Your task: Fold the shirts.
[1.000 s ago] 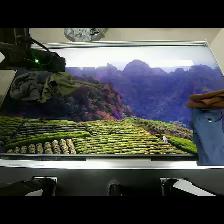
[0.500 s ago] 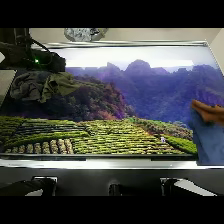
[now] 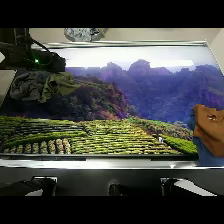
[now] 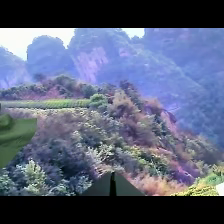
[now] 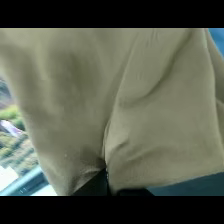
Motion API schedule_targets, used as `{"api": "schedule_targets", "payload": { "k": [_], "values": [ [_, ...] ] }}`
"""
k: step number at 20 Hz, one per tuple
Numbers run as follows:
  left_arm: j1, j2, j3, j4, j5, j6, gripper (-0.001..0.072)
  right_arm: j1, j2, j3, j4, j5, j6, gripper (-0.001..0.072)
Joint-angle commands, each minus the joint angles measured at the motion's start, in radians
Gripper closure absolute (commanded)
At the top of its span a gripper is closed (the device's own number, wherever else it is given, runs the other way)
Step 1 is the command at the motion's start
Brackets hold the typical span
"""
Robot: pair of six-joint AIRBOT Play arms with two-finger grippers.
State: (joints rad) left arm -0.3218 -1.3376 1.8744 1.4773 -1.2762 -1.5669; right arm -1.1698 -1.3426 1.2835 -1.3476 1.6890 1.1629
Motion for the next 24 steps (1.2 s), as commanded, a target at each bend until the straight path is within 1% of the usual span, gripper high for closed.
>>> {"api": "schedule_targets", "payload": {
  "k": [1,2,3,4,5,7,9,11,12,13,14,15,16,17,18,19,20,21,22,23,24],
  "values": [
    [0.000,0.000,0.000,0.000,0.000,-0.001,0.0669,-0.001,0.002,-0.106,-0.107,-0.063,-0.007,0.0665],
    [0.000,0.000,0.000,0.000,0.000,-0.001,0.0670,-0.001,0.002,-0.117,-0.121,-0.069,-0.007,0.0608],
    [0.000,0.000,0.000,0.000,0.001,0.000,0.0669,-0.001,0.002,-0.117,-0.122,-0.081,-0.017,0.0290],
    [0.000,0.000,0.000,0.000,0.002,0.000,0.0669,0.000,0.002,-0.101,-0.108,-0.102,-0.067,-0.0001],
    [0.001,0.001,0.000,0.001,0.006,0.001,0.0670,0.003,0.003,-0.064,-0.087,-0.122,-0.106,0.0001],
    [0.000,0.007,0.016,0.001,0.011,0.034,0.0670,0.018,0.011,0.087,-0.017,-0.199,-0.149,0.0011],
    [0.000,0.006,0.068,0.038,0.032,0.034,0.0671,0.103,0.033,0.293,0.055,-0.383,-0.243,0.0017],
    [0.000,0.001,0.109,0.178,0.079,0.018,0.0672,0.266,0.048,0.453,0.061,-0.562,-0.309,0.0018],
    [0.001,-0.005,0.109,0.276,0.081,-0.019,0.0672,0.365,0.050,0.504,0.060,-0.599,-0.315,0.0019],
    [0.006,-0.019,0.109,0.362,0.049,-0.053,0.0672,0.483,0.050,0.525,0.058,-0.616,-0.308,0.0024],
    [0.018,-0.041,0.104,0.413,-0.024,-0.065,0.0670,0.597,0.047,0.523,0.053,-0.605,-0.276,0.0032],
    [0.039,-0.066,0.093,0.415,-0.110,-0.070,0.0635,0.724,0.032,0.521,0.040,-0.554,-0.208,0.0033],
    [0.060,-0.089,0.054,0.414,-0.204,-0.114,0.0400,0.847,0.005,0.520,0.019,-0.460,-0.144,0.0033],
    [0.079,-0.100,-0.019,0.396,-0.288,-0.150,0.0045,0.954,-0.032,0.520,-0.018,-0.364,-0.130,0.0033],
    [0.092,-0.092,-0.118,0.351,-0.339,-0.154,-0.0010,1.042,-0.079,0.519,-0.071,-0.255,-0.130,0.0033],
    [0.093,-0.056,-0.256,0.291,-0.339,-0.148,-0.0012,1.110,-0.132,0.504,-0.082,-0.145,-0.132,0.0030],
    [0.085,0.003,-0.401,0.243,-0.273,-0.140,-0.0013,1.146,-0.169,0.468,-0.066,-0.077,-0.131,0.0022],
    [0.072,0.083,-0.553,0.211,-0.173,-0.150,-0.0013,1.167,-0.191,0.418,-0.043,-0.052,-0.124,0.0022],
    [0.063,0.152,-0.669,0.197,-0.081,-0.192,-0.0013,1.175,-0.194,0.364,-0.022,-0.064,-0.114,0.0022],
    [0.059,0.212,-0.761,0.196,-0.006,-0.234,-0.0012,1.176,-0.193,0.327,-0.022,-0.084,-0.106,0.0023],
    [0.058,0.254,-0.819,0.196,0.040,-0.268,-0.0012,1.176,-0.193,0.304,-0.027,-0.098,-0.100,0.0023]
  ]
}}
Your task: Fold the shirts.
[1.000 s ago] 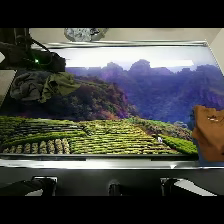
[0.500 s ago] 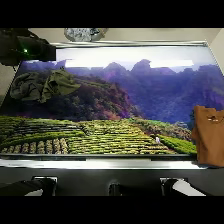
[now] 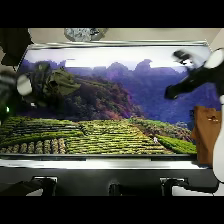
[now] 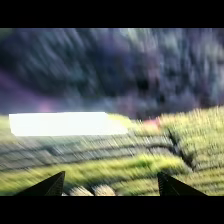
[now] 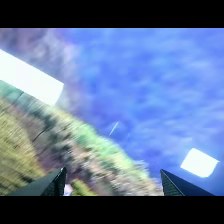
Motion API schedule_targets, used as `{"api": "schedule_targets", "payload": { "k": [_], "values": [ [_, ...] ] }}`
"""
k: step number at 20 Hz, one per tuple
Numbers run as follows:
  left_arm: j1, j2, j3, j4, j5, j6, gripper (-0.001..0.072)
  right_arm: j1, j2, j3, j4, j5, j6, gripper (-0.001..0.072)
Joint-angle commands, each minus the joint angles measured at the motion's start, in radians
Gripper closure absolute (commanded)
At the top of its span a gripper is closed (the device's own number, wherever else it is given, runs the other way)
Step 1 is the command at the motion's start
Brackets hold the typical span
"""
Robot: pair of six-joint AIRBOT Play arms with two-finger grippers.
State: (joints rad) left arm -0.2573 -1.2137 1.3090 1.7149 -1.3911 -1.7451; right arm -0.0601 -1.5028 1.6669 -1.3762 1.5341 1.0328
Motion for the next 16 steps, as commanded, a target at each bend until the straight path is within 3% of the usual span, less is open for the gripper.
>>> {"api": "schedule_targets", "payload": {
  "k": [1,16],
  "values": [
    [-0.006,0.149,-0.280,-0.041,0.171,-0.105,-0.0012,0.067,-0.033,-0.092,-0.015,0.044,0.030,0.0023],
    [-0.006,0.146,-0.282,-0.041,0.169,-0.103,-0.0012,0.067,-0.032,-0.093,-0.069,0.061,0.027,0.0026]
  ]
}}
